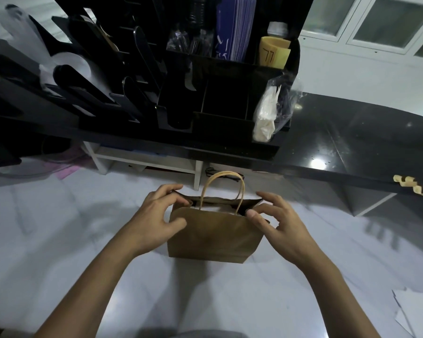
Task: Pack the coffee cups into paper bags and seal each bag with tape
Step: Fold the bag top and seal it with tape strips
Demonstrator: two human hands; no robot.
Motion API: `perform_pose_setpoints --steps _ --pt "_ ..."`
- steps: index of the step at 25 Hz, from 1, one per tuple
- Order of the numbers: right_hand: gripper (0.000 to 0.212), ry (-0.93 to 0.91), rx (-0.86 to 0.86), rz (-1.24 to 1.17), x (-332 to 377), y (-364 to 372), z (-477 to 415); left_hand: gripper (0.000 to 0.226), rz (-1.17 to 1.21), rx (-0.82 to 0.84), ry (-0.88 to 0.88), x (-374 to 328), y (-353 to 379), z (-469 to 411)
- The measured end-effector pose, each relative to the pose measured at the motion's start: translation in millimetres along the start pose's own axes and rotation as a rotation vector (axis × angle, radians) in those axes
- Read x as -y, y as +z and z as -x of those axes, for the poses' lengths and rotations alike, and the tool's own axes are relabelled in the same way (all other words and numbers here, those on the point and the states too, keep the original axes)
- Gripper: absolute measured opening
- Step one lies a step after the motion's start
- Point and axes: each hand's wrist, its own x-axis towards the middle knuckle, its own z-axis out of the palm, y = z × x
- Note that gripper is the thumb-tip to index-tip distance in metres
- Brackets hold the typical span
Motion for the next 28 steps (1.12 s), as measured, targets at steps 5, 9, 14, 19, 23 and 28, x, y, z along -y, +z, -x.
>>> perform_pose_setpoints --steps 5,9,14,19,23,28 --pt "0.011 -0.085 -0.064 0.062 -15.2 0.0 3.5 0.020 -0.018 -0.088 0.019 -2.2 9.1 -2.2" --pt "0.007 -0.038 -0.136 0.077 -22.2 -8.8 16.0 0.015 0.001 -0.115 0.044 -13.5 21.8 -5.8" --pt "0.007 0.028 -0.214 0.068 -43.1 -28.4 36.9 0.026 0.075 -0.088 0.015 -31.9 49.7 -15.2" --pt "0.007 0.115 -0.293 0.084 -73.9 -59.5 59.2 0.025 0.072 -0.001 0.126 -65.0 87.6 -29.0" --pt "0.009 0.160 -0.350 0.066 -100.9 -85.7 71.5 0.014 0.028 0.039 0.209 -92.2 116.7 -38.9" --pt "0.018 0.235 -0.372 -0.066 -125.4 -115.2 78.3 0.017 0.003 -0.002 0.229 -124.2 148.4 -49.0"
